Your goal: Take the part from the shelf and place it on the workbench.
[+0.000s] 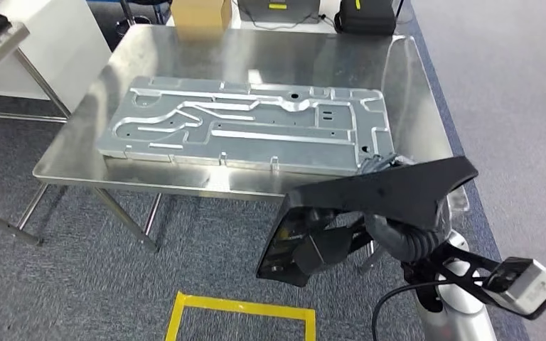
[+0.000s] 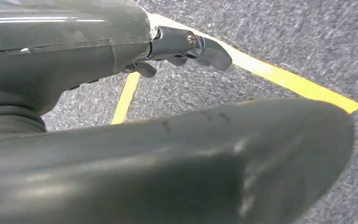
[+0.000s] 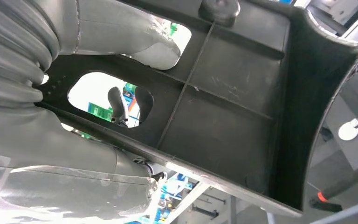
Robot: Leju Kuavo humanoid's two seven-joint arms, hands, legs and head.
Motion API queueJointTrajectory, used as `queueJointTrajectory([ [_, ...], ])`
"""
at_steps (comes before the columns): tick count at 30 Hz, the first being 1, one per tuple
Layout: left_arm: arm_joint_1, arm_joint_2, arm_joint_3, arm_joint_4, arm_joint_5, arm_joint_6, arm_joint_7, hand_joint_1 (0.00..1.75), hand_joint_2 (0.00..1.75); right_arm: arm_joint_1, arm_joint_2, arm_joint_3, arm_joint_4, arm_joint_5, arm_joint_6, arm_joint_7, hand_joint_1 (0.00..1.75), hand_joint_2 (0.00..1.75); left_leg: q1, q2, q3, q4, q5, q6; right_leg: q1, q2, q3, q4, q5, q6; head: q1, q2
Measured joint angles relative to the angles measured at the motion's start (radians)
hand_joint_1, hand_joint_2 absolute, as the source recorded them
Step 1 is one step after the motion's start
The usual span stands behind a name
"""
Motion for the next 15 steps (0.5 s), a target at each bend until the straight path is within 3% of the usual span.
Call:
queueJointTrajectory([
  [3, -0.003, 0.0, 0.0, 0.0, 0.0, -0.001, 0.0, 0.0, 0.0, 0.002, 0.0, 0.0, 0.0, 0.0, -0.001, 0.0, 1.27, 1.75, 0.001, 0.0, 0.011, -0.005, -0.008, 0.01, -0.003, -0.002, -0.104, 0.178, -0.071, 0.008, 0.001, 0.0],
  [4, -0.003, -0.001, 0.0, 0.0, 0.0, -0.002, -0.001, 0.0, 0.0, 0.003, 0.0, 0.0, 0.0, 0.0, -0.002, 0.0, 1.27, 1.75, 0.0, -0.001, 0.013, -0.004, -0.013, 0.011, -0.004, -0.002, -0.137, 0.224, -0.076, 0.01, 0.001, 0.0],
  [5, -0.003, -0.001, 0.0, 0.0, 0.0, -0.002, -0.002, 0.0, 0.0, 0.004, 0.0, 0.0, 0.0, 0.002, -0.002, 0.0, 1.27, 1.75, 0.0, -0.002, 0.018, -0.003, -0.018, 0.01, -0.006, -0.002, -0.154, 0.237, -0.062, 0.011, 0.0, 0.0],
  [6, -0.002, -0.001, 0.0, 0.0, 0.0, -0.004, -0.003, 0.0, 0.0, 0.004, 0.0, 0.0, 0.0, 0.004, -0.002, 0.001, 1.27, 1.75, 0.001, -0.004, 0.024, 0.0, -0.024, 0.009, -0.008, -0.002, -0.151, 0.208, -0.026, 0.012, 0.001, 0.0],
  [8, -0.002, -0.002, 0.0, 0.0, 0.0, -0.007, -0.005, 0.0, 0.0, -0.001, 0.0, 0.0, -0.003, 0.011, -0.006, 0.002, 1.27, 1.75, 0.0, -0.007, 0.035, 0.007, -0.039, 0.002, -0.011, -0.002, -0.106, 0.086, 0.057, 0.01, 0.001, 0.0],
  [9, -0.003, -0.003, 0.0, 0.0, 0.0, -0.008, -0.006, 0.0, 0.0, -0.006, -0.001, 0.0, -0.005, 0.015, -0.009, 0.004, 1.27, 1.75, -0.002, -0.008, 0.037, 0.012, -0.046, -0.003, -0.01, -0.002, -0.085, 0.032, 0.081, 0.007, 0.001, 0.0],
  [11, -0.004, -0.003, 0.0, 0.0, -0.001, -0.011, -0.01, 0.0, 0.0, -0.022, -0.002, -0.002, -0.012, 0.021, -0.017, 0.007, 1.27, 1.75, -0.005, -0.008, 0.035, 0.017, -0.054, -0.015, -0.008, 0.0, -0.072, -0.009, 0.085, -0.001, -0.001, 0.0],
  [13, -0.005, -0.004, 0.0, 0.0, -0.001, -0.013, -0.014, 0.0, 0.0, -0.049, -0.006, -0.011, -0.019, 0.025, -0.02, 0.013, 1.27, 1.75, -0.005, -0.007, 0.035, 0.015, -0.058, -0.025, -0.008, 0.002, -0.071, -0.016, 0.084, -0.011, -0.003, 0.0],
  [15, -0.006, -0.006, 0.0, 0.0, 0.003, -0.015, -0.015, 0.0, 0.0, -0.088, -0.013, -0.025, -0.023, 0.027, -0.02, 0.02, 1.27, 1.75, -0.004, -0.004, 0.025, 0.047, -0.082, -0.036, -0.012, 0.001, -0.064, -0.023, 0.084, -0.023, -0.005, 0.0],
])
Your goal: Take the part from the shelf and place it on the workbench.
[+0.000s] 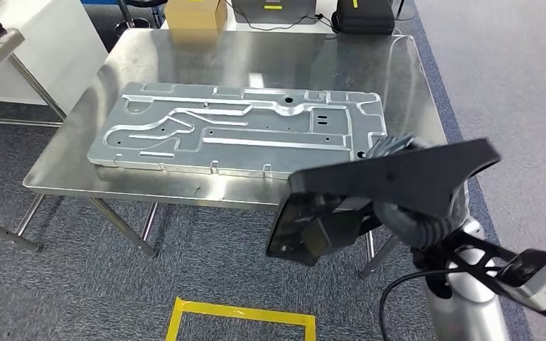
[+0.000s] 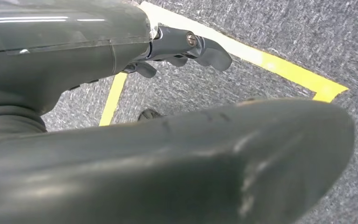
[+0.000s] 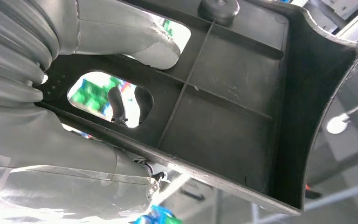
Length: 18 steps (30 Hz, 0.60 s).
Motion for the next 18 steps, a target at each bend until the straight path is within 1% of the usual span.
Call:
queueJointTrajectory([
  [1, 0.0, -0.001, 0.0, 0.0, 0.002, -0.001, -0.001, 0.0, 0.0, -0.02, -0.003, -0.007, -0.001, 0.001, 0.0, 0.004, 1.27, 1.75, 0.001, 0.002, -0.019, 0.045, -0.024, -0.005, -0.002, -0.001, 0.004, -0.003, 0.0, -0.005, -0.001, 0.0],
  [3, -0.001, -0.002, 0.001, 0.0, 0.006, -0.001, -0.002, 0.0, 0.0, -0.054, -0.01, -0.02, 0.0, 0.001, 0.001, 0.014, 1.27, 1.75, 0.004, 0.003, -0.085, 0.177, -0.081, -0.011, 0.0, -0.004, 0.007, -0.004, -0.003, -0.01, -0.003, 0.0],
  [4, 0.0, -0.002, 0.002, 0.0, 0.008, -0.001, -0.002, 0.0, 0.0, -0.066, -0.013, -0.025, 0.001, 0.002, 0.001, 0.018, 1.27, 1.75, 0.005, 0.004, -0.115, 0.23, -0.095, -0.013, 0.001, -0.004, 0.008, -0.003, -0.005, -0.011, -0.003, 0.0],
  [5, 0.001, -0.002, 0.003, 0.0, 0.009, -0.001, -0.002, 0.0, 0.0, -0.075, -0.016, -0.029, 0.002, 0.002, 0.002, 0.021, 1.27, 1.75, 0.005, 0.004, -0.131, 0.251, -0.09, -0.013, 0.002, -0.005, 0.009, -0.003, -0.006, -0.011, -0.003, 0.0],
  [6, 0.002, -0.003, 0.003, 0.0, 0.01, -0.002, -0.002, 0.0, 0.0, -0.083, -0.019, -0.032, 0.004, 0.002, 0.002, 0.021, 1.27, 1.75, 0.005, 0.004, -0.127, 0.233, -0.065, -0.012, 0.002, -0.005, 0.012, -0.003, -0.008, -0.011, -0.003, 0.0],
  [7, 0.002, -0.003, 0.004, 0.0, 0.011, -0.002, -0.002, 0.0, 0.0, -0.09, -0.021, -0.034, 0.005, 0.002, 0.002, 0.021, 1.27, 1.75, 0.005, 0.004, -0.107, 0.179, -0.026, -0.009, 0.003, -0.004, 0.015, -0.003, -0.009, -0.01, -0.003, 0.0],
  [8, 0.002, -0.004, 0.004, 0.0, 0.011, -0.003, -0.002, 0.0, 0.0, -0.097, -0.023, -0.034, 0.006, 0.003, 0.002, 0.021, 1.27, 1.75, 0.005, 0.004, -0.077, 0.108, 0.013, -0.004, 0.003, -0.004, 0.018, -0.003, -0.012, -0.008, -0.003, 0.0],
  [9, 0.001, -0.003, 0.004, 0.0, 0.01, -0.004, -0.002, 0.0, 0.0, -0.104, -0.025, -0.034, 0.007, 0.003, 0.002, 0.021, 1.27, 1.75, 0.002, 0.005, -0.05, 0.045, 0.04, 0.001, 0.005, -0.004, 0.02, -0.002, -0.014, -0.005, -0.003, 0.0],
  [10, 0.0, -0.003, 0.004, 0.0, 0.009, -0.005, -0.001, 0.0, 0.0, -0.11, -0.028, -0.034, 0.008, 0.004, 0.002, 0.021, 1.27, 1.75, 0.0, 0.005, -0.03, 0.0, 0.053, 0.007, 0.006, -0.004, 0.02, -0.002, -0.014, -0.002, -0.003, 0.0],
  [11, -0.001, -0.002, 0.004, 0.0, 0.007, -0.007, 0.0, 0.0, 0.0, -0.117, -0.031, -0.035, 0.009, 0.005, 0.002, 0.022, 1.27, 1.75, -0.003, 0.005, -0.021, -0.022, 0.055, 0.012, 0.007, -0.004, 0.019, -0.002, -0.014, 0.002, -0.002, 0.0],
  [12, -0.001, -0.002, 0.004, 0.0, 0.005, -0.008, 0.0, 0.0, 0.0, -0.125, -0.036, -0.035, 0.011, 0.005, 0.001, 0.023, 1.27, 1.75, -0.006, 0.005, -0.019, -0.028, 0.053, 0.017, 0.007, -0.004, 0.018, -0.003, -0.013, 0.008, -0.002, 0.0],
  [13, -0.001, -0.002, 0.004, 0.0, 0.003, -0.01, 0.0, 0.0, 0.0, -0.134, -0.041, -0.036, 0.014, 0.003, 0.0, 0.027, 1.27, 1.75, -0.005, 0.005, -0.018, -0.033, 0.054, 0.023, 0.007, -0.005, 0.017, -0.005, -0.013, 0.013, -0.002, 0.0],
  [14, -0.001, -0.002, 0.004, 0.0, 0.0, -0.012, -0.001, 0.0, 0.0, -0.145, -0.047, -0.038, 0.016, 0.001, -0.001, 0.031, 1.27, 1.75, -0.004, 0.005, -0.015, -0.039, 0.057, 0.029, 0.006, -0.005, 0.017, -0.002, -0.016, 0.019, -0.002, 0.0],
  [15, -0.001, -0.002, 0.004, 0.0, -0.002, -0.014, -0.002, 0.0, 0.0, -0.157, -0.054, -0.041, 0.02, -0.004, -0.002, 0.035, 1.27, 1.75, -0.002, 0.006, -0.011, -0.045, 0.06, 0.036, 0.006, -0.006, 0.01, 0.015, -0.027, 0.023, -0.002, 0.0],
  [16, -0.002, -0.002, 0.004, 0.0, -0.003, -0.018, -0.004, 0.0, 0.0, -0.169, -0.062, -0.045, 0.023, -0.009, -0.004, 0.038, 1.27, 1.75, 0.001, 0.006, -0.007, -0.051, 0.062, 0.042, 0.006, -0.006, -0.007, 0.053, -0.048, 0.027, -0.001, 0.0],
  [17, -0.003, -0.002, 0.004, 0.0, -0.004, -0.021, -0.005, 0.0, 0.0, -0.177, -0.07, -0.049, 0.029, -0.015, -0.006, 0.039, 1.27, 1.75, 0.001, 0.006, -0.005, -0.053, 0.062, 0.046, 0.005, -0.005, -0.035, 0.111, -0.077, 0.03, -0.001, 0.0],
  [18, -0.003, -0.002, 0.004, 0.0, -0.005, -0.023, -0.006, 0.0, 0.0, -0.183, -0.078, -0.052, 0.035, -0.02, -0.008, 0.039, 1.27, 1.75, 0.0, 0.006, -0.005, -0.052, 0.061, 0.049, 0.005, -0.005, -0.071, 0.178, -0.105, 0.032, 0.0, 0.0],
])
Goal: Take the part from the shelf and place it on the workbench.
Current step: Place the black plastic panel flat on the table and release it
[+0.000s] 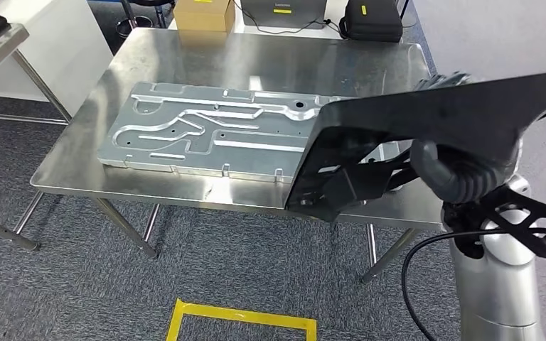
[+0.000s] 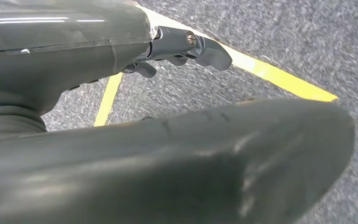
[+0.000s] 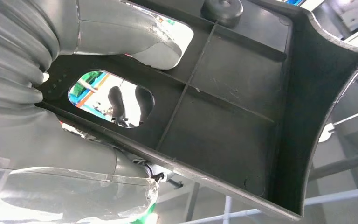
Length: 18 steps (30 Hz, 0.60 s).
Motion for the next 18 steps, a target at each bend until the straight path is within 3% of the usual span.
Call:
queueJointTrajectory([
  [1, 0.0, 0.0, 0.0, 0.0, 0.0, -0.002, 0.0, 0.0, 0.0, -0.002, -0.008, -0.003, 0.007, -0.004, -0.002, 0.0, 1.27, 1.75, 0.0, 0.0, 0.001, 0.001, -0.001, 0.001, -0.001, 0.0, -0.032, 0.058, -0.018, 0.002, 0.0, 0.0],
  [2, 0.0, 0.0, 0.0, 0.0, -0.001, -0.003, -0.001, 0.0, 0.0, -0.003, -0.015, -0.005, 0.014, -0.007, -0.003, 0.0, 1.27, 1.75, -0.001, -0.001, 0.002, 0.002, -0.003, 0.002, -0.001, 0.0, -0.051, 0.088, -0.019, 0.004, 0.0, 0.0],
  [3, 0.0, 0.0, 0.0, 0.0, -0.001, -0.003, -0.001, 0.0, 0.0, -0.004, -0.02, -0.007, 0.02, -0.009, -0.004, 0.0, 1.27, 1.75, -0.001, -0.002, 0.004, 0.003, -0.005, 0.001, -0.002, 0.0, -0.051, 0.08, 0.0, 0.005, 0.0, 0.0],
  [5, 0.001, 0.0, 0.0, 0.0, -0.001, -0.004, -0.002, 0.0, 0.0, -0.009, -0.028, -0.009, 0.028, -0.012, -0.005, 0.0, 1.27, 1.75, -0.001, -0.003, 0.009, 0.009, -0.014, -0.003, -0.005, -0.001, -0.001, -0.034, 0.072, 0.004, 0.0, 0.0],
  [7, 0.0, 0.0, 0.0, 0.0, -0.001, -0.004, -0.004, 0.0, 0.0, -0.016, -0.034, -0.01, 0.034, -0.013, -0.006, 0.0, 1.27, 1.75, -0.004, -0.004, 0.011, 0.017, -0.025, -0.013, -0.003, -0.001, 0.052, -0.146, 0.11, -0.001, -0.001, 0.0],
  [8, 0.0, 0.001, 0.0, 0.0, -0.001, -0.004, -0.006, 0.0, 0.0, -0.018, -0.036, -0.01, 0.037, -0.014, -0.008, -0.001, 1.27, 1.75, -0.006, -0.005, 0.01, 0.019, -0.029, -0.018, -0.002, -0.001, 0.062, -0.169, 0.111, -0.005, -0.002, 0.0],
  [12, -0.001, 0.002, 0.0, 0.0, -0.003, -0.004, -0.011, 0.0, 0.0, -0.022, -0.045, -0.011, 0.048, -0.016, -0.01, -0.001, 1.27, 1.75, -0.004, -0.003, 0.01, 0.035, -0.049, -0.041, -0.003, 0.002, 0.074, -0.18, 0.101, -0.027, -0.004, 0.0],
  [14, -0.001, 0.002, 0.0, 0.001, -0.003, -0.004, -0.012, 0.0, 0.0, -0.026, -0.046, -0.011, 0.051, -0.016, -0.01, -0.002, 1.27, 1.75, -0.001, -0.001, -0.031, 0.122, -0.089, -0.049, -0.004, 0.0, 0.086, -0.185, 0.095, -0.038, -0.006, 0.0],
  [16, 0.0, 0.003, 0.0, 0.001, -0.003, -0.004, -0.012, 0.0, 0.0, -0.028, -0.047, -0.011, 0.055, -0.016, -0.01, -0.002, 1.27, 1.75, 0.0, -0.001, -0.11, 0.258, -0.133, -0.054, -0.002, 0.0, 0.095, -0.185, 0.085, -0.043, -0.007, 0.0],
  [17, 0.001, 0.003, 0.0, 0.001, -0.003, -0.004, -0.012, 0.0, 0.0, -0.028, -0.047, -0.01, 0.058, -0.016, -0.01, -0.001, 1.27, 1.75, 0.001, -0.001, -0.141, 0.301, -0.134, -0.055, -0.001, 0.0, 0.102, -0.185, 0.079, -0.044, -0.008, 0.0],
  [18, 0.002, 0.003, 0.0, 0.001, -0.002, -0.004, -0.012, 0.0, 0.0, -0.028, -0.047, -0.009, 0.06, -0.016, -0.01, -0.002, 1.27, 1.75, 0.001, -0.001, -0.154, 0.307, -0.115, -0.054, 0.0, 0.0, 0.11, -0.185, 0.072, -0.044, -0.008, 0.0],
])
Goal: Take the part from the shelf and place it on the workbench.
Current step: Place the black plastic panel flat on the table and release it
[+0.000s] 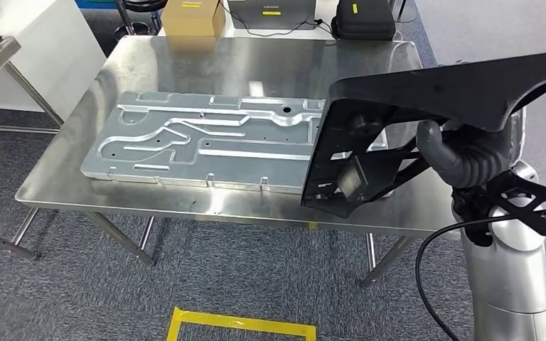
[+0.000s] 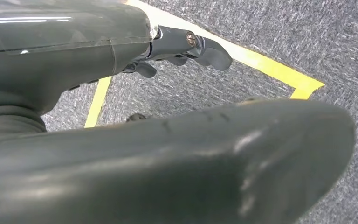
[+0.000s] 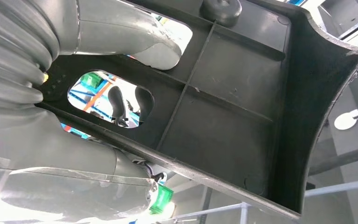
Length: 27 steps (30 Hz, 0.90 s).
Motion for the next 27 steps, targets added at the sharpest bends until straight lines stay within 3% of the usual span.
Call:
queueJointTrajectory([
  [1, 0.001, 0.0, 0.0, 0.0, 0.0, 0.0, 0.0, 0.0, 0.0, 0.0, 0.0, 0.001, 0.002, 0.0, 0.0, -0.001, 1.27, 1.75, 0.0, 0.0, 0.006, -0.034, 0.038, 0.003, 0.001, 0.0, 0.01, 0.0, -0.007, 0.001, 0.0, 0.0],
  [3, 0.001, 0.0, 0.0, 0.0, 0.001, 0.0, 0.0, 0.0, 0.0, -0.003, 0.0, 0.003, 0.006, 0.0, 0.0, -0.002, 1.27, 1.75, -0.003, 0.0, 0.053, -0.163, 0.122, 0.014, 0.003, 0.0, 0.032, -0.001, -0.024, 0.005, 0.001, 0.0],
  [5, 0.001, 0.0, 0.0, 0.0, 0.002, 0.001, -0.001, 0.0, 0.0, -0.01, 0.0, 0.005, 0.01, 0.0, -0.003, -0.003, 1.27, 1.75, -0.01, 0.001, 0.092, -0.255, 0.149, 0.027, 0.003, 0.001, 0.042, -0.003, -0.035, 0.013, 0.001, 0.0],
  [8, 0.001, 0.0, 0.0, 0.0, 0.002, 0.003, -0.002, 0.0, 0.0, -0.022, 0.0, 0.009, 0.014, 0.0, -0.008, -0.003, 1.27, 1.75, -0.013, 0.002, 0.116, -0.29, 0.137, 0.04, 0.001, 0.002, 0.047, 0.003, -0.033, 0.03, 0.0, 0.0],
  [10, 0.0, 0.0, 0.0, 0.0, 0.002, 0.003, -0.004, 0.0, 0.0, -0.042, 0.0, 0.01, 0.017, 0.0, -0.013, -0.002, 1.27, 1.75, -0.008, 0.0, 0.14, -0.309, 0.136, 0.048, 0.0, 0.001, 0.033, 0.046, -0.043, 0.036, 0.0, 0.0],
  [13, -0.001, 0.0, 0.0, 0.0, 0.0, 0.003, -0.007, 0.0, 0.0, -0.078, -0.001, 0.007, 0.028, -0.002, -0.02, 0.005, 1.27, 1.75, -0.006, -0.001, 0.159, -0.316, 0.126, 0.057, -0.001, 0.001, -0.072, 0.208, -0.102, 0.045, 0.001, 0.0],
  [14, -0.001, 0.0, 0.0, 0.0, -0.002, 0.002, -0.007, 0.0, 0.0, -0.088, -0.002, 0.005, 0.033, -0.002, -0.024, 0.012, 1.27, 1.75, -0.006, -0.001, 0.164, -0.315, 0.121, 0.058, -0.002, 0.0, -0.108, 0.247, -0.111, 0.048, 0.001, 0.0],
  [15, -0.001, 0.0, 0.0, 0.0, -0.003, 0.001, -0.008, 0.0, 0.0, -0.1, -0.003, 0.004, 0.04, -0.002, -0.029, 0.021, 1.27, 1.75, -0.006, -0.001, 0.169, -0.314, 0.115, 0.058, -0.003, 0.0, -0.129, 0.257, -0.099, 0.051, 0.001, 0.0],
  [16, -0.001, 0.0, 0.0, 0.0, -0.006, 0.0, -0.008, 0.0, 0.0, -0.118, -0.006, 0.002, 0.049, -0.001, -0.036, 0.032, 1.27, 1.75, -0.006, -0.002, 0.176, -0.311, 0.108, 0.057, -0.005, 0.0, -0.134, 0.231, -0.066, 0.052, 0.001, 0.0],
  [18, -0.002, 0.0, -0.001, 0.001, -0.01, -0.002, -0.01, 0.0, 0.0, -0.162, -0.015, -0.003, 0.075, 0.01, -0.053, 0.054, 1.27, 1.75, -0.006, -0.002, 0.188, -0.305, 0.093, 0.051, -0.008, -0.001, -0.106, 0.115, 0.028, 0.052, 0.001, 0.0],
  [20, -0.003, 0.001, -0.002, 0.002, -0.013, -0.003, -0.012, 0.0, 0.0, -0.207, -0.027, -0.011, 0.116, 0.032, -0.075, 0.066, 1.27, 1.75, -0.007, -0.003, 0.189, -0.295, 0.08, 0.04, -0.005, -0.002, -0.086, 0.029, 0.067, 0.043, 0.002, 0.0],
  [24, -0.005, 0.001, -0.006, 0.002, -0.022, -0.003, -0.016, 0.0, 0.0, -0.262, -0.046, -0.016, 0.217, 0.172, -0.167, 0.07, 1.27, 1.75, -0.008, -0.002, 0.185, -0.277, 0.062, 0.017, -0.002, -0.002, -0.08, 0.012, 0.067, 0.016, 0.002, 0.0],
  [25, -0.007, 0.001, -0.007, 0.003, -0.024, -0.003, -0.017, 0.0, 0.0, -0.281, -0.049, -0.015, 0.252, 0.221, -0.196, 0.072, 1.27, 1.75, -0.006, -0.001, 0.175, -0.255, 0.049, 0.012, -0.003, -0.002, -0.078, 0.011, 0.067, 0.012, 0.0, 0.0],
  [27, -0.01, 0.001, -0.008, 0.003, -0.028, -0.004, -0.017, 0.0, 0.0, -0.324, -0.053, -0.006, 0.331, 0.307, -0.244, 0.08, 1.27, 1.75, -0.003, 0.0, 0.121, -0.151, 0.001, 0.003, -0.004, -0.002, -0.075, 0.01, 0.065, 0.006, -0.002, 0.0],
])
